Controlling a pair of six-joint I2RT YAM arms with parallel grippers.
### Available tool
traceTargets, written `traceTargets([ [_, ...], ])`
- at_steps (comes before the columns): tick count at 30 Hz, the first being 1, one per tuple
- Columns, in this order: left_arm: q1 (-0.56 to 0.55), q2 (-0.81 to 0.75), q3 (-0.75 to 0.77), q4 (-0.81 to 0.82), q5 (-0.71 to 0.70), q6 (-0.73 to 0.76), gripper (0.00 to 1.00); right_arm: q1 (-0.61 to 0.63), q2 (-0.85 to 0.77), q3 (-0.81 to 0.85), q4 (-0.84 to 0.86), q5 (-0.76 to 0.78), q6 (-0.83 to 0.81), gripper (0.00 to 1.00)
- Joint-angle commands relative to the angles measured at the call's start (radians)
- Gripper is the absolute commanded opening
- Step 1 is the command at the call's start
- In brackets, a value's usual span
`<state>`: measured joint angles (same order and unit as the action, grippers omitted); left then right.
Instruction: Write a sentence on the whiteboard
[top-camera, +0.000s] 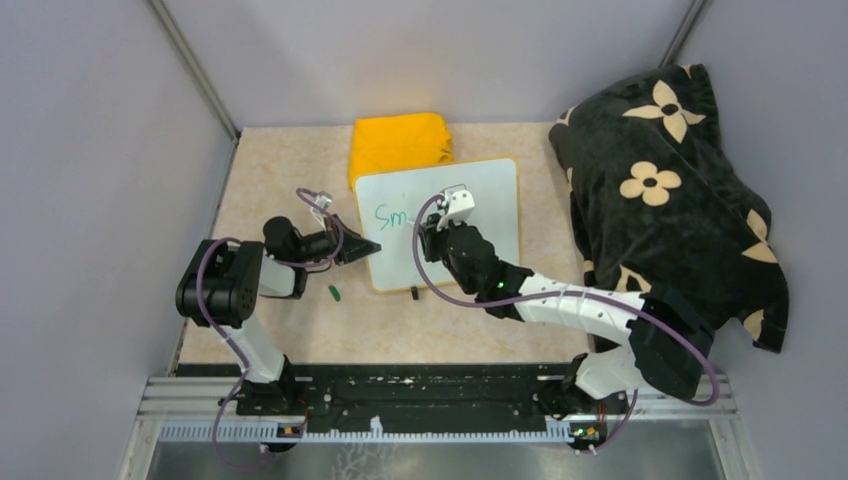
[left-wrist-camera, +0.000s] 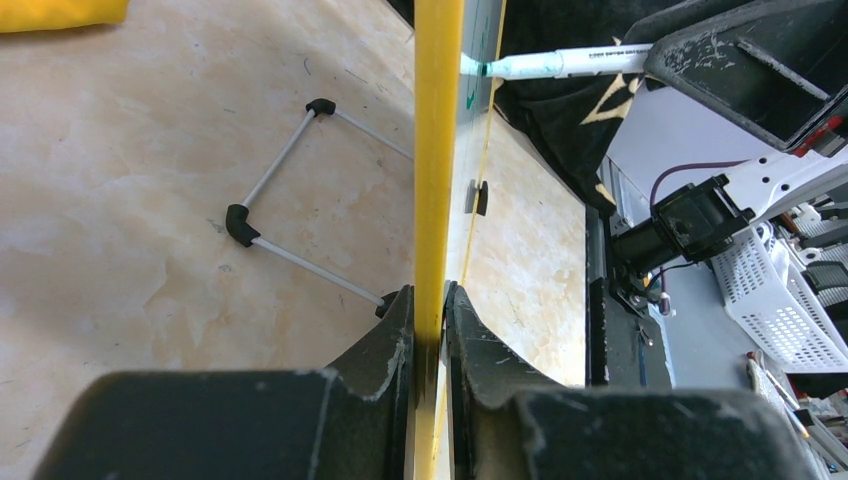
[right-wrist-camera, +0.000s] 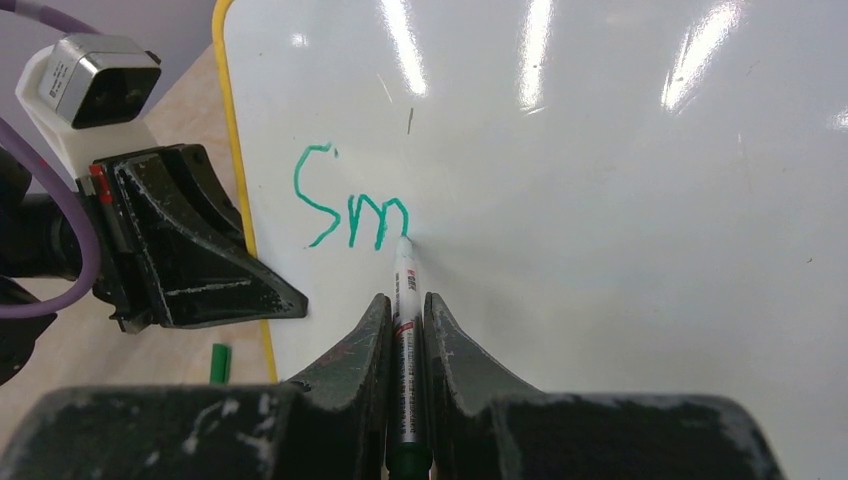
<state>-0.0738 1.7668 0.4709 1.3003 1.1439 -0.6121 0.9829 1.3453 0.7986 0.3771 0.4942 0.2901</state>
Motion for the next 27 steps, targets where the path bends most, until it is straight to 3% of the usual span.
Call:
traceTargets([
  [1, -0.001, 0.001, 0.003, -0.037, -0.032, 0.042, 0.00, -0.030, -0.013, -0.030, -0.041, 0.018, 0.005, 0.00],
  [27, -0.001, -0.001, 0.003, -0.044, -0.032, 0.046, 0.00, -0.033, -0.094, 0.037, 0.010, 0.018, -0.026, 0.00],
])
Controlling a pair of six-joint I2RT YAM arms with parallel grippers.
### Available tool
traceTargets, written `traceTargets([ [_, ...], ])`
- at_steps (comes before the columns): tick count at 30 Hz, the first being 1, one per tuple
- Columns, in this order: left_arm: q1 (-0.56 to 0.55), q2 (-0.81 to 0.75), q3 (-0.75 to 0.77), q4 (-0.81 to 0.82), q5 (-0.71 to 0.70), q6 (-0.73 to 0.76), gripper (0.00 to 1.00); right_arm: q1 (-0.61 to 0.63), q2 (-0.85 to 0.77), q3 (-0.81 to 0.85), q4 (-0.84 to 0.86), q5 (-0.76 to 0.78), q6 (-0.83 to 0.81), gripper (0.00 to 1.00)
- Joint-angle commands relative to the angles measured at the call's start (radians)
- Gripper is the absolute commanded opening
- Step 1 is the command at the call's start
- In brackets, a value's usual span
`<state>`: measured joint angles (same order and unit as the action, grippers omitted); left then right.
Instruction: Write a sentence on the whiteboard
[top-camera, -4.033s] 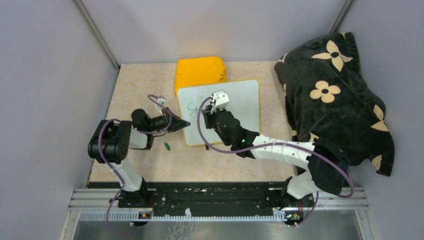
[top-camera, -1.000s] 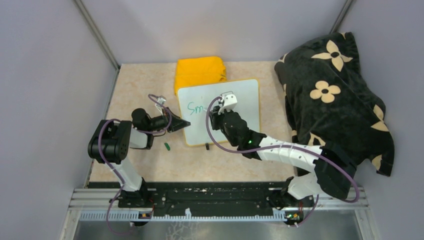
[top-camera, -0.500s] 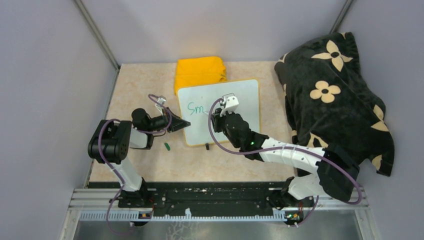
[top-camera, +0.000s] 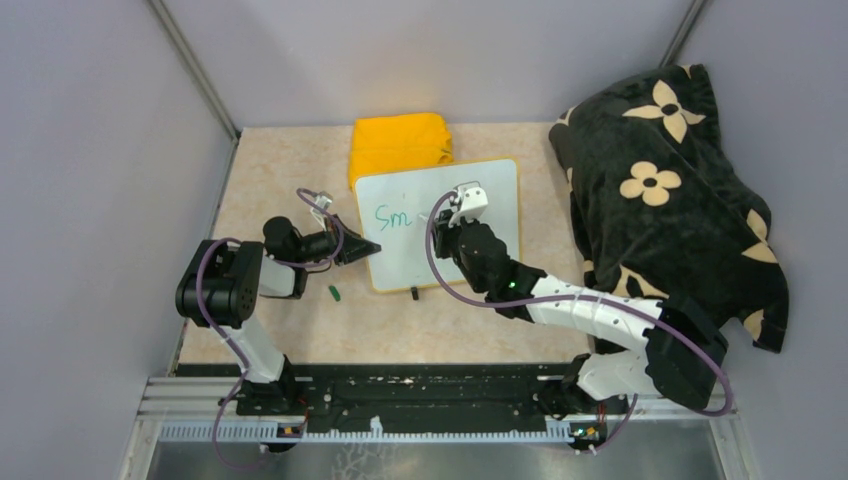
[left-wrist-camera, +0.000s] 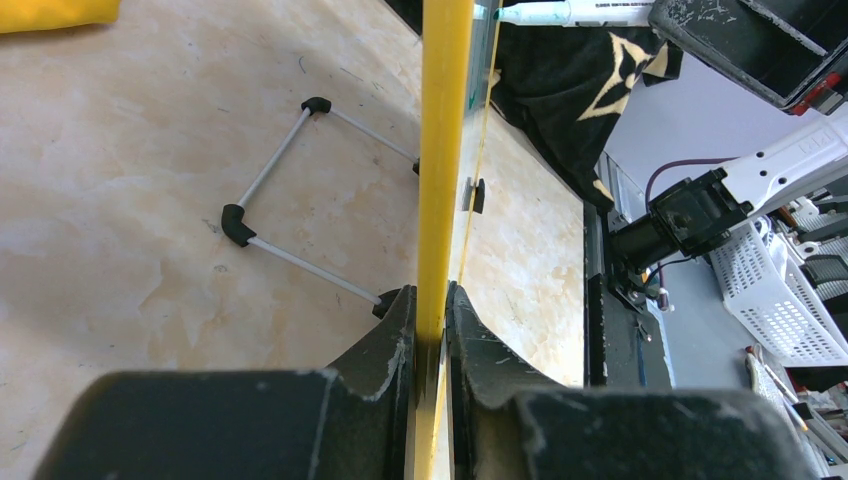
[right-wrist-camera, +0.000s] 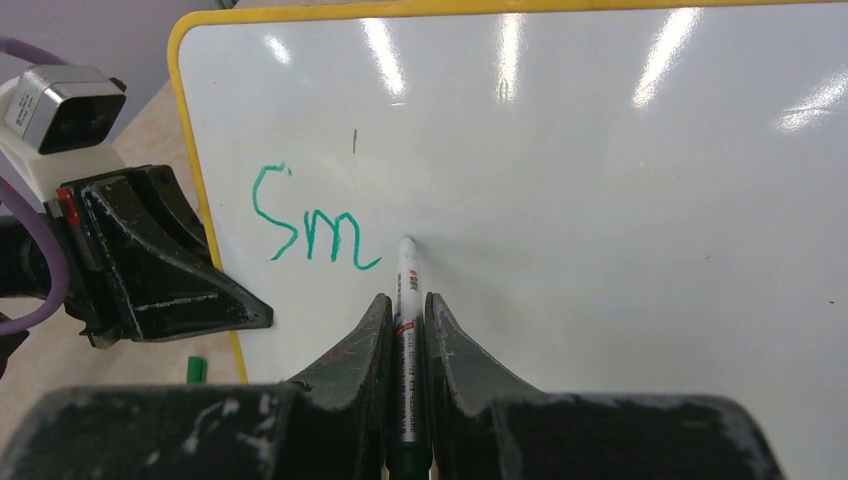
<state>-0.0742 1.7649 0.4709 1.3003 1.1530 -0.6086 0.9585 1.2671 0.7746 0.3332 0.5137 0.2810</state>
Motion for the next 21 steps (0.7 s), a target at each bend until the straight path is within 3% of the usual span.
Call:
traceTargets([
  [1, -0.001, 0.002, 0.003, -0.044, -0.039, 0.043, 0.00, -0.009, -0.015, 0.063, 0.062, -0.007, -0.017, 0.00],
  [21, -0.004, 0.003, 0.003, -0.045, -0.040, 0.043, 0.00, -0.012, 0.023, 0.093, 0.144, -0.017, -0.031, 0.00],
])
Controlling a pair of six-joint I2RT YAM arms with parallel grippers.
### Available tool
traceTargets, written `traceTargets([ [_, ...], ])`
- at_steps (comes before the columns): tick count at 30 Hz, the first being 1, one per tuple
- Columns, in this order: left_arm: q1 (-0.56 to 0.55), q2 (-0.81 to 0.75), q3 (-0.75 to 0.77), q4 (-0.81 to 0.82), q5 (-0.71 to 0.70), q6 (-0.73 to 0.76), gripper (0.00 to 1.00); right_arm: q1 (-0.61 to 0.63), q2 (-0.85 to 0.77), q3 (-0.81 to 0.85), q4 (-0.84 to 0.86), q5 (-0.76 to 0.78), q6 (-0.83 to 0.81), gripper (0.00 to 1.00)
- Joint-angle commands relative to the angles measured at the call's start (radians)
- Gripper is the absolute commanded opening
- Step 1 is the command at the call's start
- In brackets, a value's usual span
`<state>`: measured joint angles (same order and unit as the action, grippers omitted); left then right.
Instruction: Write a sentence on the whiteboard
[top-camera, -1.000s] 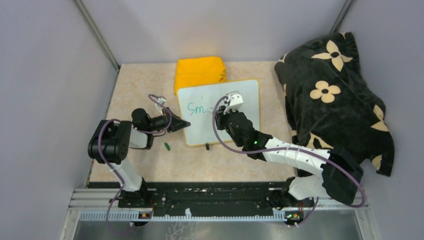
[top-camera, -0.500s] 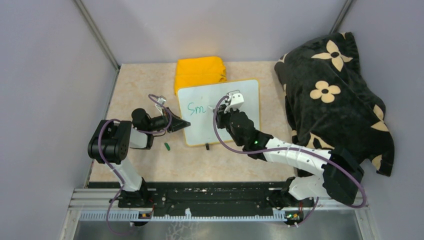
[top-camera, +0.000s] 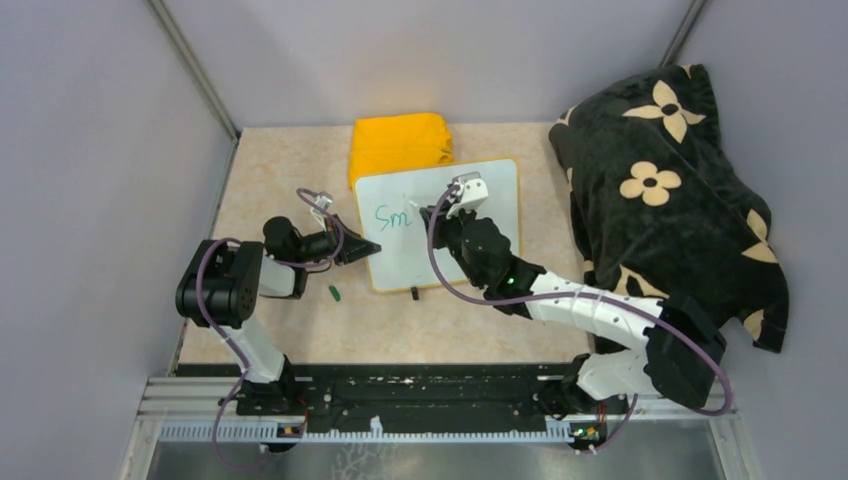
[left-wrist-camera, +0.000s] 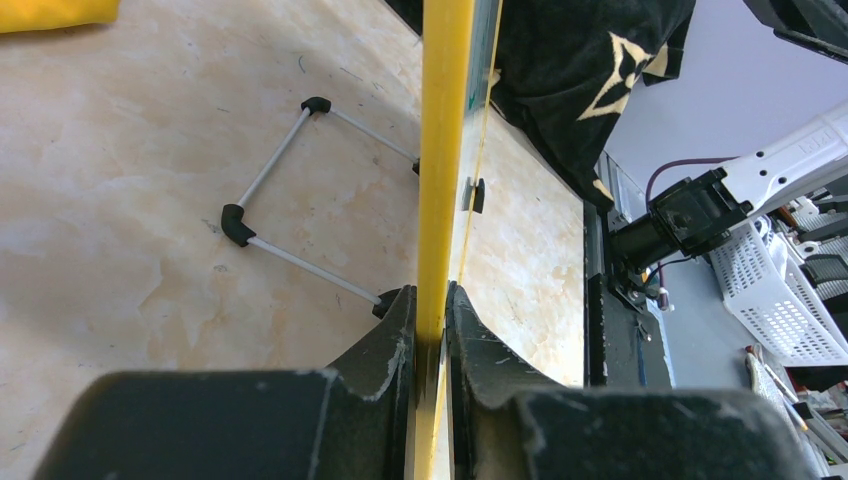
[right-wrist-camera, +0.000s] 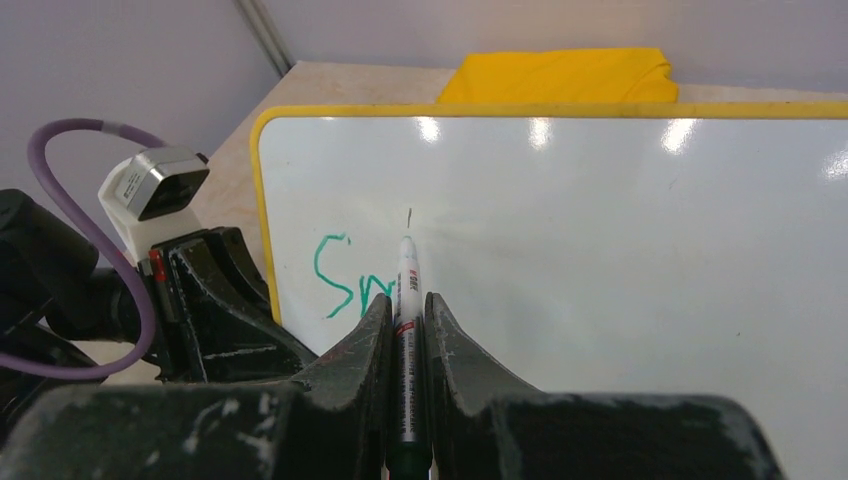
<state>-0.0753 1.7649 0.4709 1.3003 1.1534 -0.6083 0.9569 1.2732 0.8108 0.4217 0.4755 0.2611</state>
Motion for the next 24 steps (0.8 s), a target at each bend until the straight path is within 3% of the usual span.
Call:
traceTargets([
  [1, -0.003, 0.004, 0.003, -0.045, -0.040, 0.042, 0.00, -0.011, 0.021, 0.059, 0.058, 0.023, -0.011, 0.00],
  [24, -0.003, 0.004, 0.007, -0.056, -0.040, 0.048, 0.00, -0.046, 0.047, 0.031, 0.016, 0.030, 0.024, 0.00],
])
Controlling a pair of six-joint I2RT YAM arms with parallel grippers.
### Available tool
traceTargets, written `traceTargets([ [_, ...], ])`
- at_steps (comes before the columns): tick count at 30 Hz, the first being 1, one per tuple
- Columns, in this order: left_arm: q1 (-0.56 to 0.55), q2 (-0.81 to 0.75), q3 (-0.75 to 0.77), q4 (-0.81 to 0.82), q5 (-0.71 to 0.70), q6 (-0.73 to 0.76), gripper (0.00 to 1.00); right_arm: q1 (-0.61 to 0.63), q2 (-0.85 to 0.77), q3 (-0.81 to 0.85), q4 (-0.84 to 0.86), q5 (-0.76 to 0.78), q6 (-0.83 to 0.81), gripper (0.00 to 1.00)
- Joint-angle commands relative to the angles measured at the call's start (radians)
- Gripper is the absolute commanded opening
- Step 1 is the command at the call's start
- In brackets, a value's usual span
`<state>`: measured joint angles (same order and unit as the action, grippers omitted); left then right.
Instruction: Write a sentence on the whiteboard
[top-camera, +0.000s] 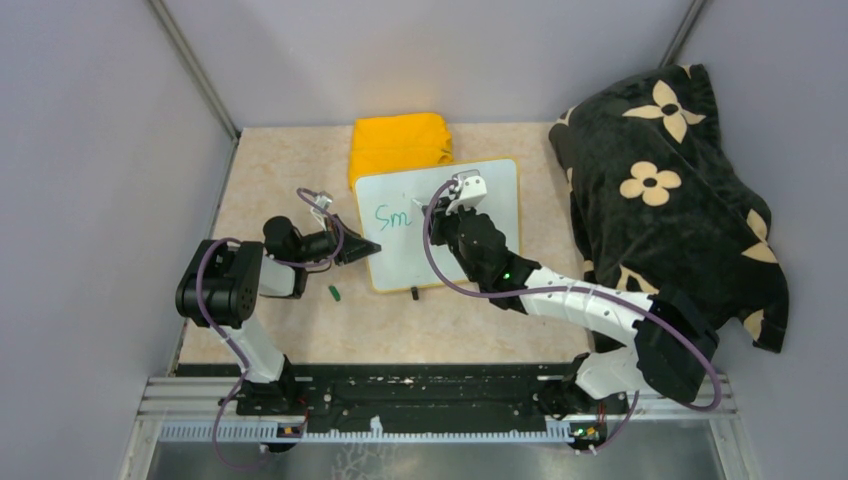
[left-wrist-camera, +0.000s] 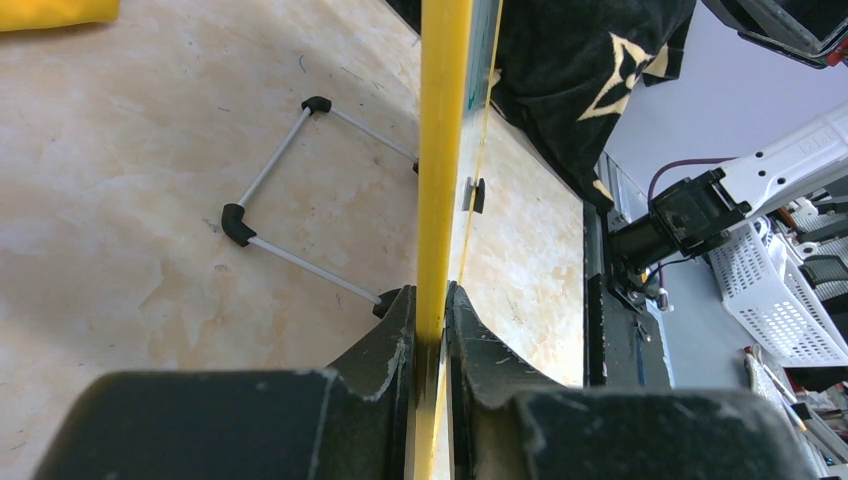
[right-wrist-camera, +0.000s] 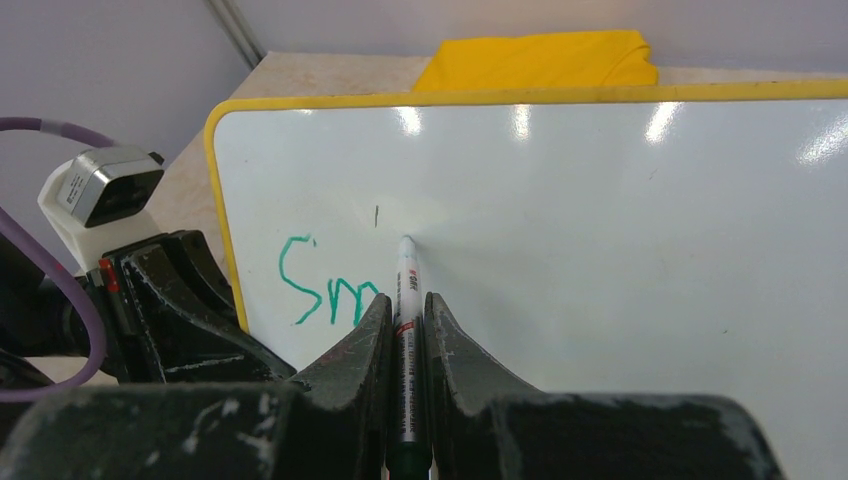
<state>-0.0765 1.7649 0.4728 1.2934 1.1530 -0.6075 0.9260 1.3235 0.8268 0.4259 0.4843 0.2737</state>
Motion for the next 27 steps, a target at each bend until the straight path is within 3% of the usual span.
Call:
traceTargets([
  [1, -0.002, 0.004, 0.004, -0.049, -0.040, 0.046, 0.00, -0.015, -0.007, 0.009, 0.010, 0.022, 0.012, 0.00],
  [19, -0.002, 0.001, 0.006, -0.051, -0.040, 0.046, 0.00, -0.015, -0.118, -0.009, -0.018, -0.037, 0.046, 0.00],
  [27, -0.002, 0.001, 0.006, -0.051, -0.040, 0.045, 0.00, -0.014, -0.092, -0.010, -0.065, -0.061, 0.044, 0.00],
])
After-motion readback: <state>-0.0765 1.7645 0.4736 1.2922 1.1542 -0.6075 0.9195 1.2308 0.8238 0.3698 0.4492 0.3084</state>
